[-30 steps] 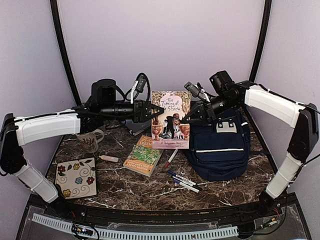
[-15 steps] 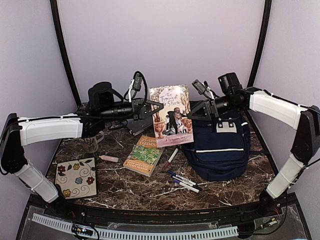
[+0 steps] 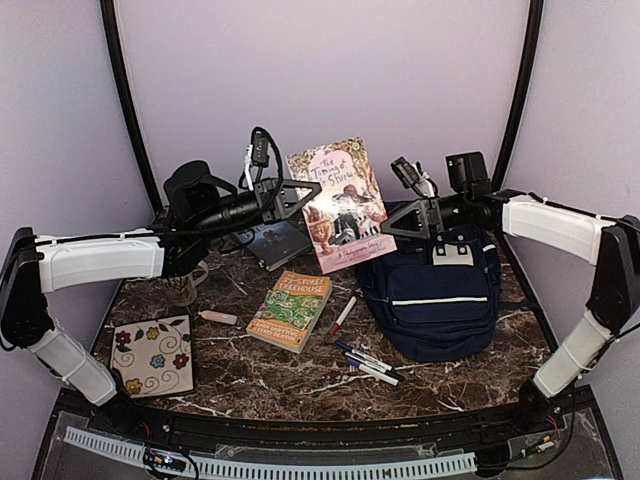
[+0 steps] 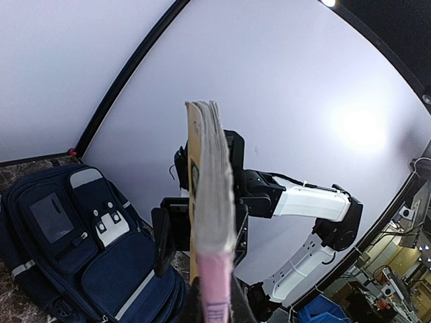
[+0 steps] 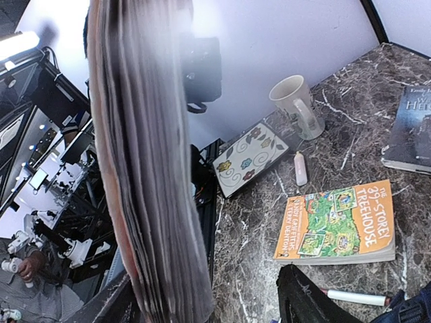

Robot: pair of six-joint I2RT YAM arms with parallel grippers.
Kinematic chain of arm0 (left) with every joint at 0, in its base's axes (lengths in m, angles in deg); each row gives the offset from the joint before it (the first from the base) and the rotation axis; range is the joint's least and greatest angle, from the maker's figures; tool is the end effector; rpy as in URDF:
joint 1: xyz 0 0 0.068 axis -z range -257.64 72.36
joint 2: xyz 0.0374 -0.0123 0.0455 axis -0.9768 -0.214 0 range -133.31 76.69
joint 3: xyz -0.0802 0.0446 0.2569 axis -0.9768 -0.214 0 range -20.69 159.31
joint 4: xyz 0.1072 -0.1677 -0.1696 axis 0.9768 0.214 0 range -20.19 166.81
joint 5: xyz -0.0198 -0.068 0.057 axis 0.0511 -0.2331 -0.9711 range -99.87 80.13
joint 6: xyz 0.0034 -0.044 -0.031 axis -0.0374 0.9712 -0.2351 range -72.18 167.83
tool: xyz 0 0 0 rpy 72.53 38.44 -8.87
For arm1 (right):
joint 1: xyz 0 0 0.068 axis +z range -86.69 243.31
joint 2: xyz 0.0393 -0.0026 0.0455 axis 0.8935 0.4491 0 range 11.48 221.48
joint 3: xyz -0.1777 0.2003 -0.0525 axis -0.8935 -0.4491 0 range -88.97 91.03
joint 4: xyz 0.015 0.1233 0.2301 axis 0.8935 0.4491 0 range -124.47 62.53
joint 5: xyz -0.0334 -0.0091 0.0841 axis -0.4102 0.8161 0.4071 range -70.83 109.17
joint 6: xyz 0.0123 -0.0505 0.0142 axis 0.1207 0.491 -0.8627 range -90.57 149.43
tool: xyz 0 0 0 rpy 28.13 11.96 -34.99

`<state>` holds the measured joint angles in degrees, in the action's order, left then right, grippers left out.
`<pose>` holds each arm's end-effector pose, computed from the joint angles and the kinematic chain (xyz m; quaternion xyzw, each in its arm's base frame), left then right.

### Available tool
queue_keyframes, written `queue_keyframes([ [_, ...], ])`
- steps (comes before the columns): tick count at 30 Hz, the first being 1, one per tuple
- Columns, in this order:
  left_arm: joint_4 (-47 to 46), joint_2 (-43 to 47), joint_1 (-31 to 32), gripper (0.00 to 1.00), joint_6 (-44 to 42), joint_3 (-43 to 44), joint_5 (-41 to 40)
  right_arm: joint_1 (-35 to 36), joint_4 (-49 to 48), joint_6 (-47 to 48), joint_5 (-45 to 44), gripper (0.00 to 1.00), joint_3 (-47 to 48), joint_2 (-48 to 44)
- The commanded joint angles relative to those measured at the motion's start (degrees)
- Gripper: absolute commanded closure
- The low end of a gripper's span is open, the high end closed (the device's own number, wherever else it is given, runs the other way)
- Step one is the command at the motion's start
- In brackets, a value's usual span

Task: Pack the student bag
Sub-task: Pass from the left arm to the right

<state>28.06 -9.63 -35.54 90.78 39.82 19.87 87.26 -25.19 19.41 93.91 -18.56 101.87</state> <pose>0.2484 -0.2482 0.3530 0.2005 0.5836 -0.6355 0.4642 0.3017 0.1715 0.3094 -0.3877 0.6434 0.6182 0.2313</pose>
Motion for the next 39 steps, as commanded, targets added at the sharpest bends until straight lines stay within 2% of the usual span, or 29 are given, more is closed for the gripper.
queue_keyframes([
  [1,-2.78,1.13,-0.01,1.00,-0.31,-0.23,-1.58,1.38,-6.45,-3.99,4.60,0.33,-2.27,-2.33],
  [4,-3.46,0.22,-0.10,1.00,0.48,-0.09,-1.43,1.91,-10.37,-7.15,5.00,0.37,-3.89,-3.24],
  [11,-4.32,-1.92,-0.08,1.00,1.34,0.38,-1.34,2.38,-27.25,-22.08,5.11,0.58,-10.31,-4.52],
  [13,-5.00,-2.39,-0.10,1.00,1.82,0.53,-0.79,2.26,-30.63,-24.70,4.49,0.55,-11.34,-4.40],
  [16,-5.77,-2.79,-0.05,1.00,3.06,1.26,0.40,2.25,-31.16,-24.89,3.55,0.37,-11.45,-3.62],
  [21,-7.45,-3.62,-0.10,1.00,5.66,3.22,4.15,2.64,-32.19,-26.50,3.83,0.27,-9.60,-0.19],
  [26,-5.26,-3.48,-0.14,1.00,4.41,3.65,3.75,4.27,-42.09,-35.84,7.05,0.31,-9.59,1.66],
  [29,-0.75,-3.29,-0.48,1.00,1.70,4.20,2.81,4.53,-51.99,-43.57,7.98,0.40,-12.14,1.35],
  [31,2.14,-2.86,-0.76,1.00,0.17,4.33,1.89,4.45,-55.27,-46.23,8.29,0.48,-13.52,-1.16],
  [34,4.42,-2.15,-1.21,1.00,-1.61,4.27,0.48,4.37,-52.79,-44.76,7.71,0.57,-14.78,-3.86],
  [39,5.92,-1.48,-1.41,1.00,-2.31,3.99,-1.49,4.27,-33.72,-29.49,5.21,0.67,-12.86,-6.54],
])
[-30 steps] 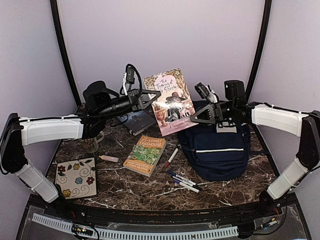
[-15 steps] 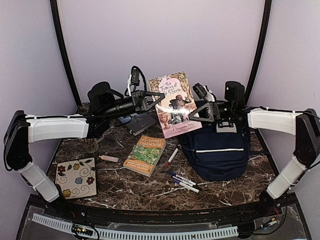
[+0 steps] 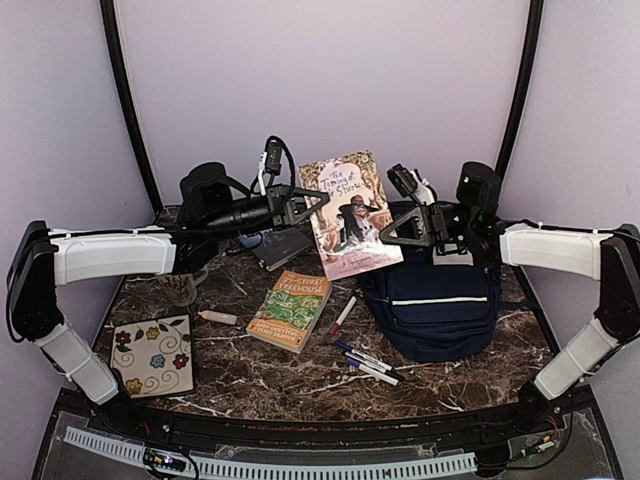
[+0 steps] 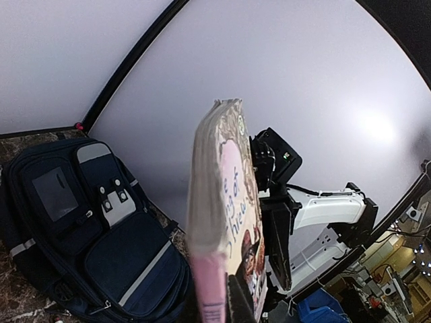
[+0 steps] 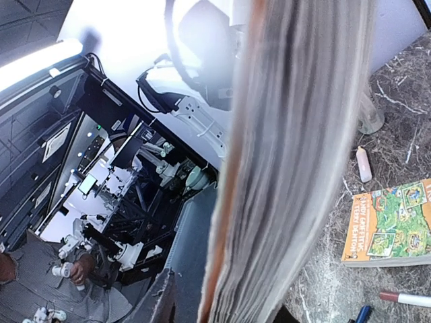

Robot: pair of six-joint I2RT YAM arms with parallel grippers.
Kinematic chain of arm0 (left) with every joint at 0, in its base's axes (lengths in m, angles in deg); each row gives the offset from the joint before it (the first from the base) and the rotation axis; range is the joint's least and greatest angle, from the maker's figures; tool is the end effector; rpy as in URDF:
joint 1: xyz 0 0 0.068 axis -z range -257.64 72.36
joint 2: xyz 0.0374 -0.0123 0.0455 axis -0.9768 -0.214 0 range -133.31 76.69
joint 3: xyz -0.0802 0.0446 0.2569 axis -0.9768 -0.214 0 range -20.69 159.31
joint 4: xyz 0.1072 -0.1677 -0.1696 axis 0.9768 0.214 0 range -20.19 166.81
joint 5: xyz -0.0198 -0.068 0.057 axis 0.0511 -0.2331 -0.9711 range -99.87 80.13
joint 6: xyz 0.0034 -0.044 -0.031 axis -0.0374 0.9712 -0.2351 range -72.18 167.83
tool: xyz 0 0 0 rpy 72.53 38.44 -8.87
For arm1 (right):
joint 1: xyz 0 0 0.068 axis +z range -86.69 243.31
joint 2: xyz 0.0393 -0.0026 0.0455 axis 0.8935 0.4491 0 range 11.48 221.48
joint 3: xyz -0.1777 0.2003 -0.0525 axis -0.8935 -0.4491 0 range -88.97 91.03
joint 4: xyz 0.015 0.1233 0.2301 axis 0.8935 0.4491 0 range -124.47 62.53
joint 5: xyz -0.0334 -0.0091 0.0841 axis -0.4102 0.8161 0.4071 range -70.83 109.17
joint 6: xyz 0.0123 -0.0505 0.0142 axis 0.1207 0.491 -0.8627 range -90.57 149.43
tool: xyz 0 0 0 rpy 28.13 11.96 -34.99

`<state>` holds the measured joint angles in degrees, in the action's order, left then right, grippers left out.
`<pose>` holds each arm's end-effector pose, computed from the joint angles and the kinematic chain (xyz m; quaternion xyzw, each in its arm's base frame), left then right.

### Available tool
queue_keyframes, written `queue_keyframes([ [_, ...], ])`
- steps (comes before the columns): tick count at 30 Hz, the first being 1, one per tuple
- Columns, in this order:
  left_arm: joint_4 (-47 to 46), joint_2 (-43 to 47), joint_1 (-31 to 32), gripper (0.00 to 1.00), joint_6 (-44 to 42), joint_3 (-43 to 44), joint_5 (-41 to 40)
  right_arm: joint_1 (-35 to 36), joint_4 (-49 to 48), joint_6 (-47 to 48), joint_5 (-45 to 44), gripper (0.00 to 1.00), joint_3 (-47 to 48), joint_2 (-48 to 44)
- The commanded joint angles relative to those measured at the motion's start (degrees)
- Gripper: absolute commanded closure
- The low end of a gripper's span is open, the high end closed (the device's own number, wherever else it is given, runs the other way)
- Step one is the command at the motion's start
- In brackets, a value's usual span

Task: Pack the student bag
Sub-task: Pass from the left arm to the right

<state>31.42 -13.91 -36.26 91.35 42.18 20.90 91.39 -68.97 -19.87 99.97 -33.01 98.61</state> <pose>0.2659 -0.2585 0.3359 0.1926 0.6192 -0.6259 0.4333 0.2721 0.1849 0.3064 -0.3671 0.6005 0.6934 0.1543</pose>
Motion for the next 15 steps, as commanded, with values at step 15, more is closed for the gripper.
queue_keyframes([
  [15,-1.74,2.25,-0.17,1.00,0.32,-0.55,-1.33,-0.65,27.32,20.64,-8.95,0.65,7.33,-0.62],
])
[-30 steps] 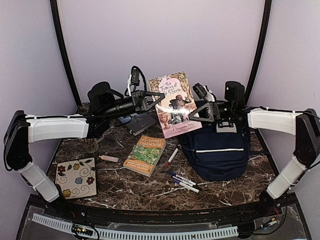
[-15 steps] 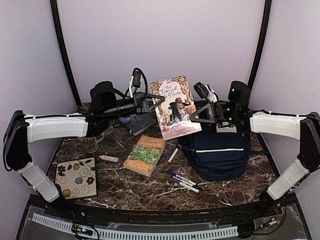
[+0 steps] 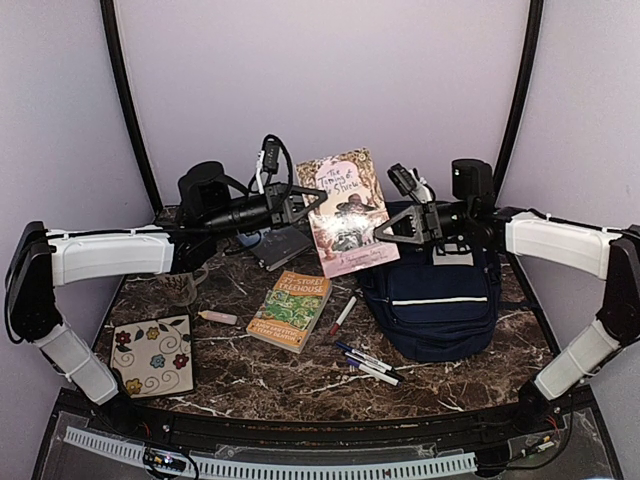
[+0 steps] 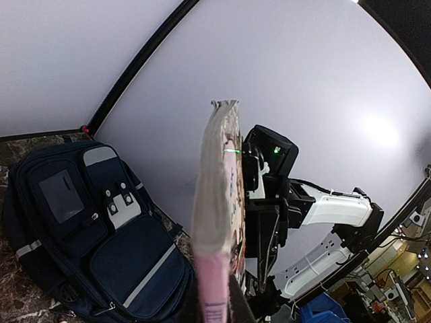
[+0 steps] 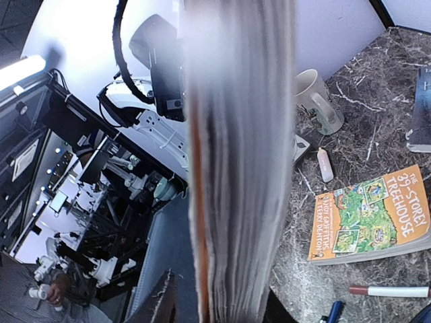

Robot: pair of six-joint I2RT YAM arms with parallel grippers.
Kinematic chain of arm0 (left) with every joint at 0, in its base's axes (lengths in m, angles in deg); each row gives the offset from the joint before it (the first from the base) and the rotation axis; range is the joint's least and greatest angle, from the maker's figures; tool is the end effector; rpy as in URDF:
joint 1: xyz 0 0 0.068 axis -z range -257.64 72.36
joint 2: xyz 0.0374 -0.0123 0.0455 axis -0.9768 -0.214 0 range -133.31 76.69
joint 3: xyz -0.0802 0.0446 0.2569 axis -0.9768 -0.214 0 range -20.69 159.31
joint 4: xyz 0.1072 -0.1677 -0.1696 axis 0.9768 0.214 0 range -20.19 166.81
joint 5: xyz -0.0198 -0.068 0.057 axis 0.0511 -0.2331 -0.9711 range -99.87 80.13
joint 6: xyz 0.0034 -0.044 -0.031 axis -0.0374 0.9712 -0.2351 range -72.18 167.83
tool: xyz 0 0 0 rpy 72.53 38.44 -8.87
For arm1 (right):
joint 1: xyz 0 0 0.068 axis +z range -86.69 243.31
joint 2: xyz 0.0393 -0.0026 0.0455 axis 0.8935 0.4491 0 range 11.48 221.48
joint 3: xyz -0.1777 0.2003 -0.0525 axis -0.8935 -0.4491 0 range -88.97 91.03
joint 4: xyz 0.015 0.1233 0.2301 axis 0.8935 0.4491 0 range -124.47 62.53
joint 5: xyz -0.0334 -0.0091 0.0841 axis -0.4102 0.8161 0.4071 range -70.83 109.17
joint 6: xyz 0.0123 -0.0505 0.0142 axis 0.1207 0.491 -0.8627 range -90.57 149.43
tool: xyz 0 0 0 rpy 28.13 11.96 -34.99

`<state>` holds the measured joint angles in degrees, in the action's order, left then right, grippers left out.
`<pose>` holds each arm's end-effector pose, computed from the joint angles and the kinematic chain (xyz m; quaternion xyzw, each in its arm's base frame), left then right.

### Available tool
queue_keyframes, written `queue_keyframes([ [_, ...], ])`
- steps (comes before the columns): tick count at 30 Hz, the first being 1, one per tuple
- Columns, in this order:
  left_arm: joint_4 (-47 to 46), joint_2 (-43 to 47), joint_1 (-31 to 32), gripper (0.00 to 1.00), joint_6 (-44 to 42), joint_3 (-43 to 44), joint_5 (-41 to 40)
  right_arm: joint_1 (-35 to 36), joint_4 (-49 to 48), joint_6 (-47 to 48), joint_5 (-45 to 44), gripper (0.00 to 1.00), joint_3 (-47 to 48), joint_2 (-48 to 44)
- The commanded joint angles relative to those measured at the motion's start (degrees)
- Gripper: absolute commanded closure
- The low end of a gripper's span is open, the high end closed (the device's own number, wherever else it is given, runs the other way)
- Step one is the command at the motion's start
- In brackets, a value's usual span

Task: Pack the student bag
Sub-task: Pass from the left arm to the right

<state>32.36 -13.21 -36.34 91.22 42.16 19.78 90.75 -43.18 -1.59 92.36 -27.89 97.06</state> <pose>0.2651 -0.2563 0.3384 0.1852 0.6223 -0.6214 0.4386 0.2760 0.1816 0.3068 -0.3394 0.6513 0.6514 0.1905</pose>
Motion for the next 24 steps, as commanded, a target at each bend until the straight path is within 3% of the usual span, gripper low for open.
queue_keyframes([
  [1,-2.78,1.45,0.06,1.00,0.46,-0.49,-0.13,0.02,1.54,2.31,-1.33,0.62,2.35,1.09],
  [8,-4.16,0.10,0.61,1.00,1.33,-0.06,-0.14,0.15,0.59,1.37,-1.86,0.62,2.92,2.70],
  [15,-2.63,-1.54,0.98,1.00,1.36,0.91,-0.41,-0.59,-0.06,1.41,-2.38,0.90,2.99,2.51],
  [17,0.53,-1.82,0.98,0.83,0.20,1.84,-1.10,-2.03,-0.02,1.41,-2.36,1.00,2.42,1.61],
  [20,8.54,-2.37,0.98,0.51,-4.25,4.22,-4.07,-6.74,1.80,2.84,-2.28,1.00,1.08,-0.50],
  [24,15.86,-3.53,1.05,0.43,-11.14,6.94,-7.30,-15.89,17.89,17.43,-7.24,1.00,2.81,-4.28],
])
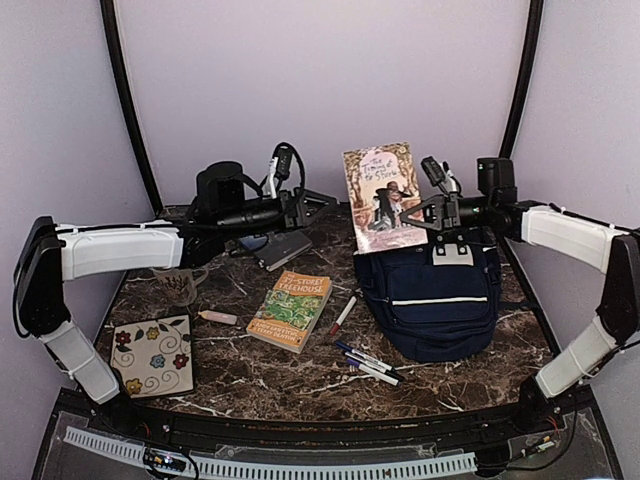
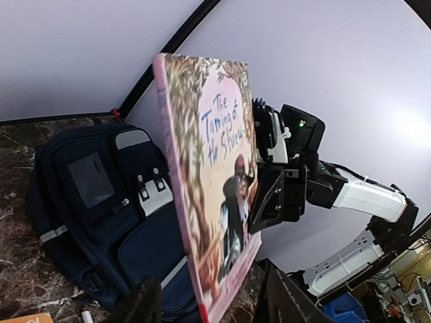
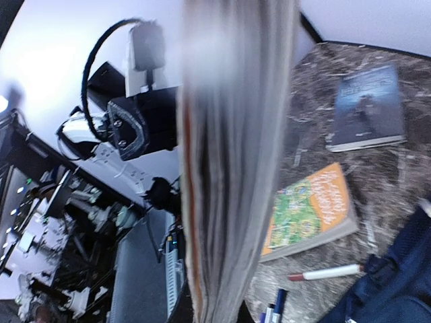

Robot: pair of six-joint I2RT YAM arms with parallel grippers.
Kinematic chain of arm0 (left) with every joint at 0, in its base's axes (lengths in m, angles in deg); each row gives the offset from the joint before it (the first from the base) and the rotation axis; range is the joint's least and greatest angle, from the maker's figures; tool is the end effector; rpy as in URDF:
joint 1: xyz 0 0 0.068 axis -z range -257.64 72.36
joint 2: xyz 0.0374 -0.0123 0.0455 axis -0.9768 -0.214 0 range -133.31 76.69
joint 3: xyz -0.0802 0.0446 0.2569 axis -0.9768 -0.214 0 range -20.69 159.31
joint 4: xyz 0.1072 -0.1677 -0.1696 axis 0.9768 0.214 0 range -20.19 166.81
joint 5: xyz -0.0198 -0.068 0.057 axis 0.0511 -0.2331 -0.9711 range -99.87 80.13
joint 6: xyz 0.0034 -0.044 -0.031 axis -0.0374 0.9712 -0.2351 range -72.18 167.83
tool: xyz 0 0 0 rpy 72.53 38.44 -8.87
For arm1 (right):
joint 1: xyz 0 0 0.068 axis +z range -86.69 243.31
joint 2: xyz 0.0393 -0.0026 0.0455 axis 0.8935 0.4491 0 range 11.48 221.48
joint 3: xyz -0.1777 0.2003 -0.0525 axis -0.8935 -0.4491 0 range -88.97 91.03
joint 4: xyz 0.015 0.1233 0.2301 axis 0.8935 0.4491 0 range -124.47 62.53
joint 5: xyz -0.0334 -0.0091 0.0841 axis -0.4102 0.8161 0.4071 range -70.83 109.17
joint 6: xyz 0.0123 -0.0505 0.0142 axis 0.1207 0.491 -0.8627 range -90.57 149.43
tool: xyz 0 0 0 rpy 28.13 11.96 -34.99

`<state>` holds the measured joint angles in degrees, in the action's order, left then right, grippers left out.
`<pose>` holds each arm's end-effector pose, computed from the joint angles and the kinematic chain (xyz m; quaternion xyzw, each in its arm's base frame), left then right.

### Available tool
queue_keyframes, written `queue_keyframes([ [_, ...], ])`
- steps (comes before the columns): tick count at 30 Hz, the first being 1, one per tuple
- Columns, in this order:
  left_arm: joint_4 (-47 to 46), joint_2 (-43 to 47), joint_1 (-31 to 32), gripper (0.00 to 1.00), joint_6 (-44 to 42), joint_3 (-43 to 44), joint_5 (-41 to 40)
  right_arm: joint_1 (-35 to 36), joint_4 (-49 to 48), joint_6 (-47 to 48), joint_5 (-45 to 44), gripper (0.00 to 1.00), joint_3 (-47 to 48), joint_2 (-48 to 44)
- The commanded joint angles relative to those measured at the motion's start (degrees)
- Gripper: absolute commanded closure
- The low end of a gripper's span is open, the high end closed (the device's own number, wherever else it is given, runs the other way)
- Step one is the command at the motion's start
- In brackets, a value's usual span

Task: Pack the student bag
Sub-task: Pass from the left arm to the right, then pick up the largest pocket of the bag from the student bag.

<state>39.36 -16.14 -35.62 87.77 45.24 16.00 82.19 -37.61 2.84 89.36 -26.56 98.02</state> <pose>0.2753 -0.2689 0.3263 0.1751 0.6644 -0.5815 0.4356 0.3039 0.1392 0.3008 -0.2796 0.6947 0.6161 0.2443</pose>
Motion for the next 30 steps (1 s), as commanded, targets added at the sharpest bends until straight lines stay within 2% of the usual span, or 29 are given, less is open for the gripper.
queue_keyframes([
  [1,10.57,-1.38,0.57,0.43,-9.76,4.79,-3.52,-9.34,18.42,18.24,-6.68,1.00,2.69,-6.19],
  [3,14.20,-3.02,1.81,0.42,-14.32,6.64,-4.02,-12.29,29.09,28.70,-12.26,1.00,5.17,-7.95],
  [5,17.36,-5.18,4.22,0.39,-20.70,9.04,-4.54,-15.24,35.10,34.13,-17.04,1.00,4.83,-10.22],
  [8,22.85,-9.54,9.55,0.38,-32.39,13.75,-5.46,-20.77,36.85,35.29,-19.73,1.00,0.17,-14.96],
  [11,27.78,-16.09,14.21,0.42,-41.89,19.66,-5.68,-25.43,41.57,39.81,-25.06,1.00,-0.42,-18.85],
  [14,29.99,-21.90,18.38,0.46,-47.25,24.83,-4.76,-30.20,43.89,41.57,-30.15,1.00,-0.93,-22.15],
  [18,31.12,-28.92,22.28,0.48,-51.57,31.56,-5.41,-34.91,45.22,42.13,-31.58,1.00,-2.23,-24.47],
  [21,31.96,-33.69,24.09,0.49,-52.83,35.98,-6.23,-35.55,46.35,42.58,-31.20,1.00,-2.57,-24.95],
  [25,33.59,-40.62,24.90,0.57,-52.09,42.74,-11.31,-35.65,46.40,42.93,-29.78,1.00,-3.16,-25.47],
  [30,36.73,-48.03,24.95,0.53,-53.59,50.78,-14.37,-35.74,47.65,44.52,-29.57,1.00,-2.75,-24.94],
])
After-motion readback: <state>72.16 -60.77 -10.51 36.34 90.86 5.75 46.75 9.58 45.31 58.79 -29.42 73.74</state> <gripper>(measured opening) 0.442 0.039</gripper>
